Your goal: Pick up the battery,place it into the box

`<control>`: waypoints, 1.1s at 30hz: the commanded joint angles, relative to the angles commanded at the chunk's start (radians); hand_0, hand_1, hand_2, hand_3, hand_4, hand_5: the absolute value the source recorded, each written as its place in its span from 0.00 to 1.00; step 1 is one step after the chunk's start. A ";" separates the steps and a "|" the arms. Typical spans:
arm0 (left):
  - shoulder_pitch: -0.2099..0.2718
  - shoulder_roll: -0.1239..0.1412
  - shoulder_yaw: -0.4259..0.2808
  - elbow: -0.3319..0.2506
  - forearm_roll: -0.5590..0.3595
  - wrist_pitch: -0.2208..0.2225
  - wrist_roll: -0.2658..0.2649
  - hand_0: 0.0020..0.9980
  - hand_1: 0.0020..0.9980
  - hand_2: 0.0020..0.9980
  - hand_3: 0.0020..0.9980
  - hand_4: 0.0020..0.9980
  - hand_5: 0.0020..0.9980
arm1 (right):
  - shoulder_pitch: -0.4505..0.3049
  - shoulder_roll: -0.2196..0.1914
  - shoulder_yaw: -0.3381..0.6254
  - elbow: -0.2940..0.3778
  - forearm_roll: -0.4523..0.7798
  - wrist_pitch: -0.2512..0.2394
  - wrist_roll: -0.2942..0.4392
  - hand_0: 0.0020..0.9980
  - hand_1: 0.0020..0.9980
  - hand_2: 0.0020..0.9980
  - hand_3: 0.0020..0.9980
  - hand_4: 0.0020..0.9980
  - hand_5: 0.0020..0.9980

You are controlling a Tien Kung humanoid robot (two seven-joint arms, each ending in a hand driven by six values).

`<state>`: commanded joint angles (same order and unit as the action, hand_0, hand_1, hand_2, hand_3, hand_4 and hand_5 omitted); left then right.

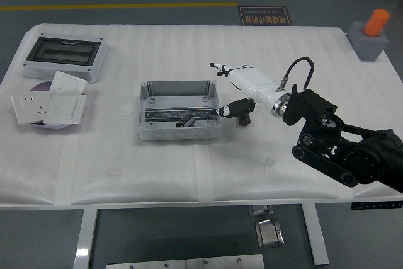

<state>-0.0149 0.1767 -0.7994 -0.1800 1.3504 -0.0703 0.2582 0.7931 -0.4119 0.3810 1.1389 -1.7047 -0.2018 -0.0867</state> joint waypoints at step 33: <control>-0.010 0.001 0.036 0.000 -0.040 0.004 -0.012 0.63 0.64 0.42 0.58 0.44 0.38 | 0.095 0.007 -0.244 -0.182 0.086 0.006 0.024 0.91 0.77 0.82 1.00 0.97 0.51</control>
<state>-0.0254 0.1780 -0.7631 -0.1800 1.3108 -0.0661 0.2458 0.8885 -0.4051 0.1368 0.9570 -1.6186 -0.1959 -0.0631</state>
